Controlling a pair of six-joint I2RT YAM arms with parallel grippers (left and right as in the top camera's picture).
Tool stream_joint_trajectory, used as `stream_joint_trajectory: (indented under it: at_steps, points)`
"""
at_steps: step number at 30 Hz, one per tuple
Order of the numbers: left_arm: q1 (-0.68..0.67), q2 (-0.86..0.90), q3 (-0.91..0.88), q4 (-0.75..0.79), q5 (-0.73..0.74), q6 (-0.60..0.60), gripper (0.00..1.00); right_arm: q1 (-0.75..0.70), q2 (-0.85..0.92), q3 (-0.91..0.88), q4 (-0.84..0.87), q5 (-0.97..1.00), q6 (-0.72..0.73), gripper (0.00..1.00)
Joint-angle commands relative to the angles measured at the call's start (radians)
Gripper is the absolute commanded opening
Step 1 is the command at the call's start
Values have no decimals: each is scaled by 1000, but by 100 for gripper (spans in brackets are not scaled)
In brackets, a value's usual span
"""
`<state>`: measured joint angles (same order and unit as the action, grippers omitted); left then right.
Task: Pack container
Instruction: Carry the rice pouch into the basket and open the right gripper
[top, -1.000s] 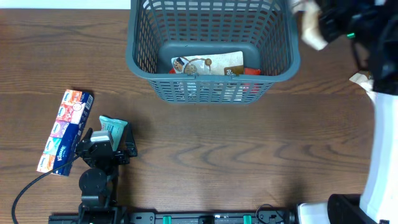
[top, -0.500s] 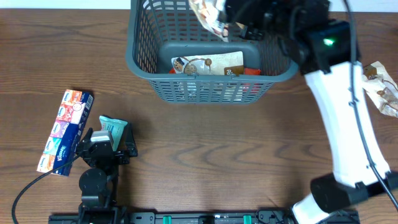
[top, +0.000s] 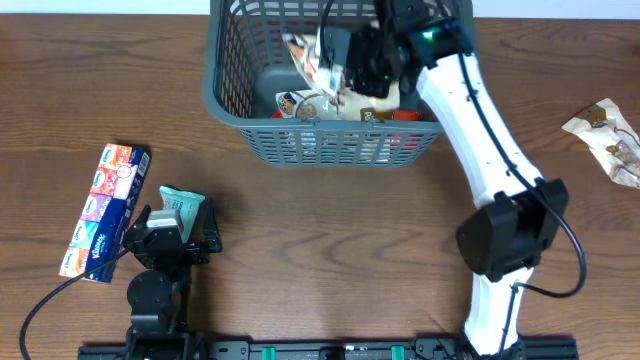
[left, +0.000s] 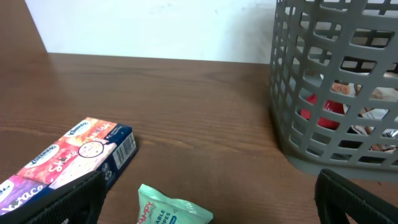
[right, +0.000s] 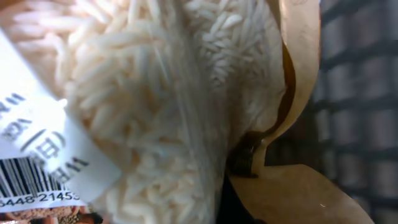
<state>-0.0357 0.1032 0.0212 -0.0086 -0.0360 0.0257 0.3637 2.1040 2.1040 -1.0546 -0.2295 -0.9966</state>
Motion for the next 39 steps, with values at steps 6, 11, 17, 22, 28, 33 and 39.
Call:
stream_joint_trajectory:
  at_steps: [6, 11, 17, 22, 28, 33, 39]
  points:
    - [-4, 1, -16, 2, 2, -5, 99, 2, 35, 17, -65, 39, 20, 1]
    - [-4, 1, -16, 0, 2, -5, 99, 2, 34, 18, -62, 39, 79, 45]
    - [-4, 1, -16, -10, 2, -5, 99, 2, 31, 22, -64, 27, 188, 56]
    - [-4, 1, -16, -10, 2, -5, 99, 1, -23, 69, -63, 16, 188, 55]
    - [-4, 1, -16, -10, 2, -5, 99, -81, -130, 225, -57, -3, 265, 60]
    - [-4, 1, -16, -13, 2, -5, 99, -282, -216, 267, -94, -74, 325, 62]
    - [-4, 1, -16, -13, 2, -5, 98, -614, -225, 267, -244, -61, 403, 63]
